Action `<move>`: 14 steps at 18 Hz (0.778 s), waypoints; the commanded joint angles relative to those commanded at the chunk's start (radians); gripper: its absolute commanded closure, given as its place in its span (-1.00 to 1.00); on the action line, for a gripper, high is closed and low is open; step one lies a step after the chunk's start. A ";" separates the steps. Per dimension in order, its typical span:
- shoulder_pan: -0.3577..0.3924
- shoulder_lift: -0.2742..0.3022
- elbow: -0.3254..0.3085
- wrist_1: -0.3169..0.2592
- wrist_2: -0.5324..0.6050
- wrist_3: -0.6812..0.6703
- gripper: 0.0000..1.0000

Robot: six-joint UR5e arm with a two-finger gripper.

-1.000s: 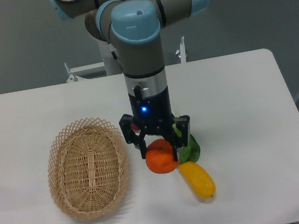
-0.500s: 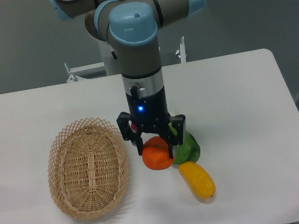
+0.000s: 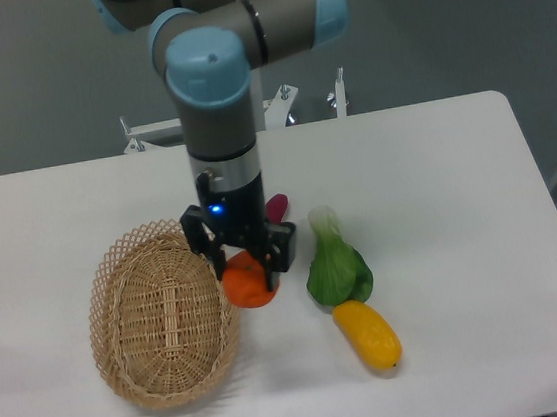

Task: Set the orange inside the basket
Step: 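Carry the held orange over the wicker basket and lower it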

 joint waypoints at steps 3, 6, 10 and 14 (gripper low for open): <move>-0.075 -0.061 -0.009 0.002 0.078 -0.028 -0.46; -0.121 -0.118 -0.014 0.008 0.103 -0.086 -0.46; -0.152 -0.160 -0.017 0.008 0.106 -0.089 -0.46; -0.178 -0.163 -0.043 0.008 0.106 -0.087 -0.46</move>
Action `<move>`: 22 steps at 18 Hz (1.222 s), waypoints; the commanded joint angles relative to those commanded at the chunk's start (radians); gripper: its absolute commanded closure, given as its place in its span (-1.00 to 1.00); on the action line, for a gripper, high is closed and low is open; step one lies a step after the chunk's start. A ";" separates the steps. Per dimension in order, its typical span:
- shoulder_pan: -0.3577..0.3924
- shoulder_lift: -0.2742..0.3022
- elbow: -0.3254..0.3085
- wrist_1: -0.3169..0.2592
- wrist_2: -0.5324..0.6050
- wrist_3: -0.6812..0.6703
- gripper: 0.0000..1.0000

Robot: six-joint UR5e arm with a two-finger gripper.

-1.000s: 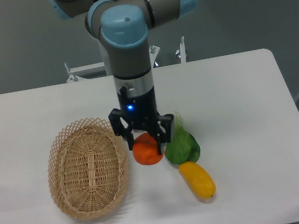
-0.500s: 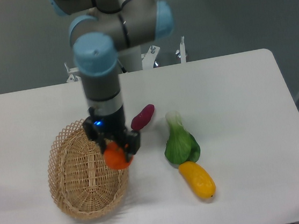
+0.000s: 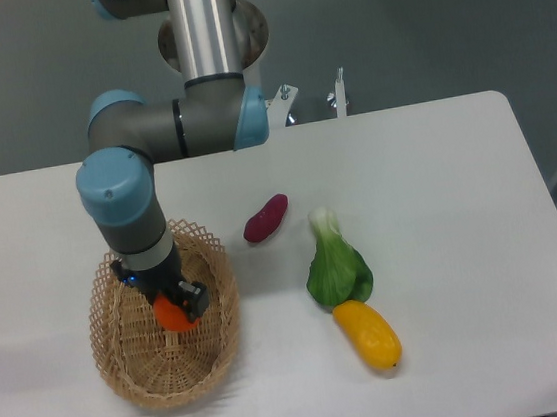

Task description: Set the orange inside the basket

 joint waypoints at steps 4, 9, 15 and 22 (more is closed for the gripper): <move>-0.003 -0.005 -0.006 -0.002 0.000 -0.012 -0.46; -0.014 -0.015 -0.008 0.000 0.000 -0.017 -0.57; -0.011 0.015 0.005 0.000 -0.002 -0.015 -1.00; 0.080 0.103 -0.017 -0.009 -0.014 0.011 -1.00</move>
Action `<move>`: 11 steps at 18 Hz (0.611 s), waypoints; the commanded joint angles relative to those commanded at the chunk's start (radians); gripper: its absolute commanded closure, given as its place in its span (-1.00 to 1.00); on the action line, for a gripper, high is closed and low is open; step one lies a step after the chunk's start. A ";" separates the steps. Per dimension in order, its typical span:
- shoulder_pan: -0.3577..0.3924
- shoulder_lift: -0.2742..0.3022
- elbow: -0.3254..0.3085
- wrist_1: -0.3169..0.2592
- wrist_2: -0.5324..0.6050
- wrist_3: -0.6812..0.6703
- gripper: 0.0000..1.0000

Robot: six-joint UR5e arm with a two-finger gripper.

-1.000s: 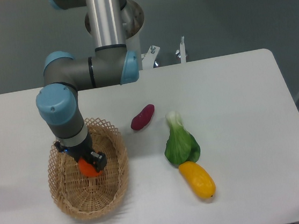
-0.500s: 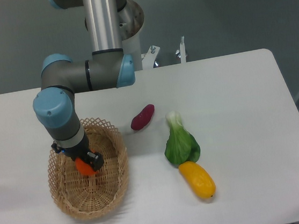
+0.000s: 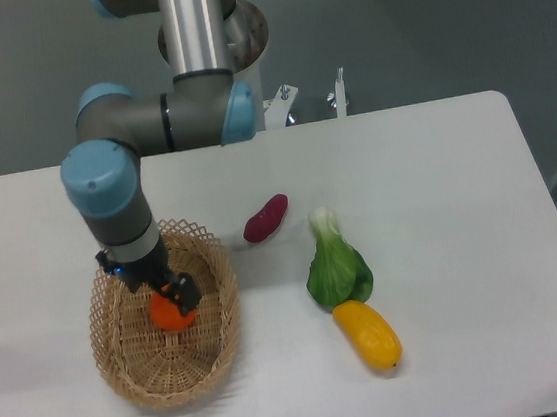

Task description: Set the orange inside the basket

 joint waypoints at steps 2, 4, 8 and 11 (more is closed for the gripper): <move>0.015 0.017 0.002 -0.005 -0.005 0.053 -1.00; 0.031 0.017 0.002 -0.005 -0.006 0.063 -1.00; 0.051 0.017 -0.020 -0.005 -0.005 0.132 -1.00; 0.055 0.019 -0.025 -0.005 -0.005 0.134 -1.00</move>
